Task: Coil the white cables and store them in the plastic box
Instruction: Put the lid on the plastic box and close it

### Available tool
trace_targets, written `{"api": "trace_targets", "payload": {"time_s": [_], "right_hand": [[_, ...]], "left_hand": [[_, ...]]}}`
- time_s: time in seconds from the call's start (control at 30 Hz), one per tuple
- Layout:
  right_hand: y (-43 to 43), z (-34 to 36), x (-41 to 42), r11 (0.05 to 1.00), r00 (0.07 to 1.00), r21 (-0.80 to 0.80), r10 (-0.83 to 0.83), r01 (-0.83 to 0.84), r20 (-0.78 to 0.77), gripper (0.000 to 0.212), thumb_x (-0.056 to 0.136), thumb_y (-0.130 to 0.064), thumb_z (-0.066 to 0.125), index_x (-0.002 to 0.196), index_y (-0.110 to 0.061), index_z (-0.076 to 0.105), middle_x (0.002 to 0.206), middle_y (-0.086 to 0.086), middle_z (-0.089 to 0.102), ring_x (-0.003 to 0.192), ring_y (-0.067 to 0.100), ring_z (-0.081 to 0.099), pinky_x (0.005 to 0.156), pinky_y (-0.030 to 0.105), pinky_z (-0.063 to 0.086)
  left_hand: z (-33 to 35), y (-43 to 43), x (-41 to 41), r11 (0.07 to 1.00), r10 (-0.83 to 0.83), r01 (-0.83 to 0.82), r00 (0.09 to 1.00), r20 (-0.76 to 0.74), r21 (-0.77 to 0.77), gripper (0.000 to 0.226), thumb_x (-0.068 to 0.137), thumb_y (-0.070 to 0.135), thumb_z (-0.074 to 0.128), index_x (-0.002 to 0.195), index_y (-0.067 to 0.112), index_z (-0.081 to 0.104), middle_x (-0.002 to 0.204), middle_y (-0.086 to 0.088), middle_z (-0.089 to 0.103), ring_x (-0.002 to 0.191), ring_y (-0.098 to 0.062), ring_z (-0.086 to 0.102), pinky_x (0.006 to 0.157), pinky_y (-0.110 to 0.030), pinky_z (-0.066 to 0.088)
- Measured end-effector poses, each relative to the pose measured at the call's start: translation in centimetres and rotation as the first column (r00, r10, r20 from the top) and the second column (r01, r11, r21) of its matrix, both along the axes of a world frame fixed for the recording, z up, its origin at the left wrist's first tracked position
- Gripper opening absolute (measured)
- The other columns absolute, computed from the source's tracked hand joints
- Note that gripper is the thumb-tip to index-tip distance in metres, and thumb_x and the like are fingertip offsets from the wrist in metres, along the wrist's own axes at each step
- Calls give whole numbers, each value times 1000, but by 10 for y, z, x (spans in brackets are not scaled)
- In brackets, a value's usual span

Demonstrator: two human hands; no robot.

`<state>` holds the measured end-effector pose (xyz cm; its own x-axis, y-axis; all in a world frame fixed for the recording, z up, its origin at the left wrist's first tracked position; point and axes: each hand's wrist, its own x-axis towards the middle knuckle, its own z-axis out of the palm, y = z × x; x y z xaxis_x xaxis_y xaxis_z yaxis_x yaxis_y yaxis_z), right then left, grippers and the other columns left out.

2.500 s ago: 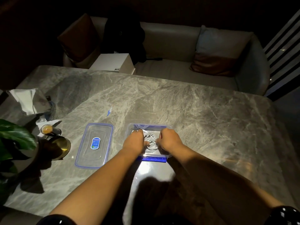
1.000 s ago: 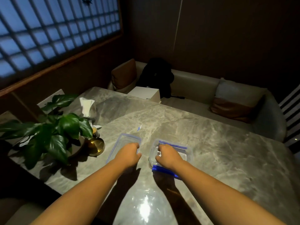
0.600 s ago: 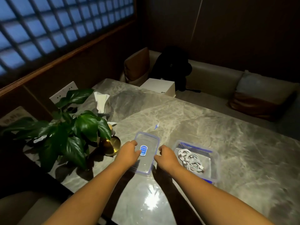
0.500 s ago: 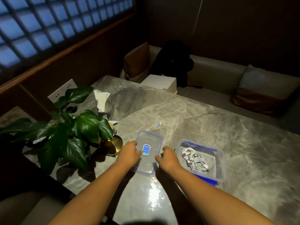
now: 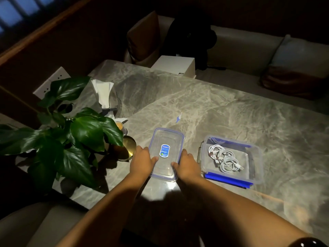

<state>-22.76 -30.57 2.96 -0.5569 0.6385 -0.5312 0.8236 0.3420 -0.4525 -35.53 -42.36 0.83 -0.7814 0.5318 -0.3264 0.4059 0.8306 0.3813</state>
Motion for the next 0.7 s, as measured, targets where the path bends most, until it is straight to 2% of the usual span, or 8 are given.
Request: {"api": "trace_targets", "payload": {"time_s": [0.13,0.27,0.47,0.6,0.7], "right_hand": [[-2,0,-1,994,993,-58,-98,95,-59,60,90,-35,63,141,-18,38,130,15,49,115,37,58,96,42,46],[-3,2,-4,981,977,-102,-176,164,-122,58,88,-32,66,138,-23,40,126,13,47,106,33,60,92,39,48],[-1,4,-2,983,974,-108,-167,152,-151,58,89,-29,65,141,-21,39,125,14,51,110,34,59,93,38,46],[0,8,2,986,967,-83,-160,146,-199,54,89,-21,63,139,-22,42,122,14,54,108,34,60,90,36,47],[1,13,3,986,958,-69,-165,153,-237,58,87,-19,65,140,-23,42,121,14,57,109,34,61,91,37,48]], "left_hand": [[-3,1,3,993,89,-92,995,33,80,40,86,40,66,110,8,62,111,-15,51,106,-33,53,85,-38,46],[-4,0,7,971,164,-173,984,71,166,34,85,36,69,107,11,65,104,-14,56,97,-31,56,80,-36,47],[-4,-3,4,939,217,-233,972,91,254,28,81,34,71,102,16,65,95,-7,64,82,-26,63,73,-36,53],[6,-3,4,917,248,-265,964,92,299,33,78,34,75,103,16,62,96,-6,62,80,-24,62,72,-36,54],[18,0,6,903,261,-279,960,98,327,40,80,29,77,111,11,61,102,-9,59,86,-25,60,74,-34,49]]}}
